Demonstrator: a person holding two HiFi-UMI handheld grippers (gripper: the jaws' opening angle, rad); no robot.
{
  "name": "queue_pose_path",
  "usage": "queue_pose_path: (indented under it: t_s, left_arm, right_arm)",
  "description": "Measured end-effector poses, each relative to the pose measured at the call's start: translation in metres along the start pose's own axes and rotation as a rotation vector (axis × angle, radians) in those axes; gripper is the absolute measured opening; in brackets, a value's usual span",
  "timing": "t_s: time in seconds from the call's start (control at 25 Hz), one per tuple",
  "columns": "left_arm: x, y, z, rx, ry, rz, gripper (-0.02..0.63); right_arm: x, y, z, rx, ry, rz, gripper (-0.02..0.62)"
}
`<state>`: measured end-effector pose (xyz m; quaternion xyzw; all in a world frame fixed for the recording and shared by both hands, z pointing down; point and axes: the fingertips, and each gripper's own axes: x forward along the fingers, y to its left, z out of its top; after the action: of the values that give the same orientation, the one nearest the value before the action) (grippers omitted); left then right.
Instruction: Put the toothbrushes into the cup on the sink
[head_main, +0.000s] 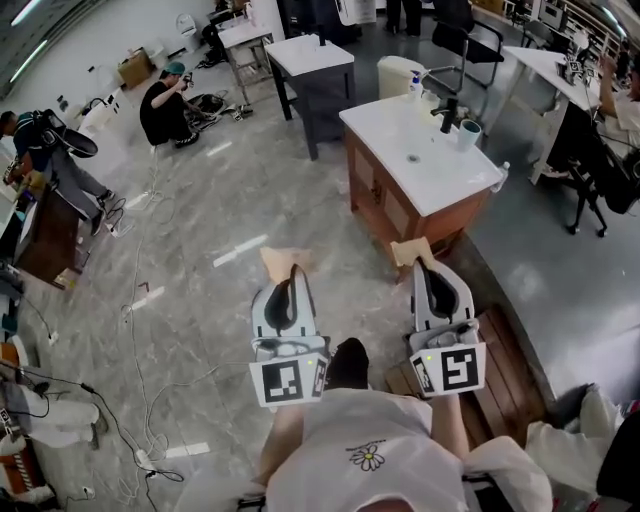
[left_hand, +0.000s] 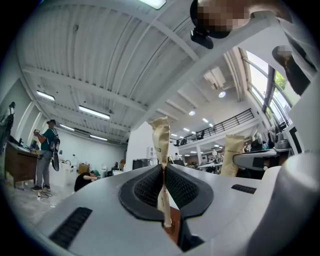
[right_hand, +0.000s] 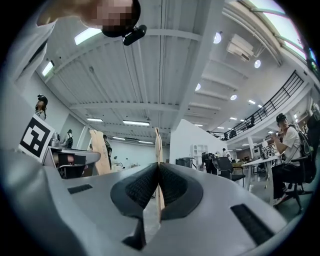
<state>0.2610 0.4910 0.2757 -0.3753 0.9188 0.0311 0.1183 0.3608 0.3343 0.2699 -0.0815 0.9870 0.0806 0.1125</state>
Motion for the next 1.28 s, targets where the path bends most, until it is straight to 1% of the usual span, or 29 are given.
queue_pose_path:
  t_s: [0.12, 0.2, 0.36, 0.48, 0.68, 0.8, 0.92, 1.0, 1.08, 1.12, 1.16, 1.2, 1.28]
  left_arm:
    - [0.014, 0.004, -0.005, -0.011, 0.004, 0.004, 0.029]
    - [0.029, 0.003, -0.006, -0.009, -0.011, -0.009, 0.029]
    - [0.076, 0.002, -0.018, -0.011, -0.037, -0.045, 0.029]
    - [0.124, 0.003, -0.028, -0.013, -0.030, -0.088, 0.029]
    - [0.217, 0.006, -0.039, -0.003, -0.031, -0.152, 0.029]
    - [0.278, 0.012, -0.044, 0.001, -0.048, -0.204, 0.029]
    - [0.337, 0.020, -0.044, 0.009, -0.082, -0.257, 0.029]
    - [0.371, 0.027, -0.048, -0.017, -0.091, -0.282, 0.029]
    - [0.400, 0.034, -0.055, -0.057, -0.093, -0.304, 0.029]
    - [0.412, 0.038, -0.060, -0.062, -0.097, -0.313, 0.029]
    - [0.423, 0.043, -0.065, -0.061, -0.101, -0.316, 0.029]
    - [0.433, 0.048, -0.069, -0.062, -0.101, -0.315, 0.029]
    - [0.450, 0.055, -0.079, -0.080, -0.087, -0.308, 0.029]
  right_arm:
    - [0.010, -0.004, -0.001, 0.001, -0.014, 0.007, 0.014]
    - [0.019, -0.010, -0.007, -0.017, -0.009, 0.009, 0.014]
    - [0.045, -0.031, -0.024, -0.039, 0.000, -0.005, 0.014]
    - [0.079, -0.054, -0.025, -0.042, -0.023, -0.037, 0.014]
    - [0.143, -0.093, -0.035, -0.058, -0.011, -0.099, 0.014]
    - [0.186, -0.114, -0.050, -0.072, 0.014, -0.138, 0.014]
    - [0.235, -0.138, -0.057, -0.077, 0.029, -0.187, 0.014]
    - [0.266, -0.153, -0.063, -0.034, 0.031, -0.213, 0.014]
    - [0.294, -0.166, -0.068, 0.074, -0.001, -0.225, 0.014]
    - [0.306, -0.172, -0.069, 0.122, -0.023, -0.227, 0.014]
    - [0.317, -0.177, -0.071, 0.144, -0.035, -0.231, 0.014]
    - [0.328, -0.181, -0.074, 0.142, -0.034, -0.239, 0.014]
    - [0.346, -0.187, -0.080, 0.102, -0.003, -0.260, 0.014]
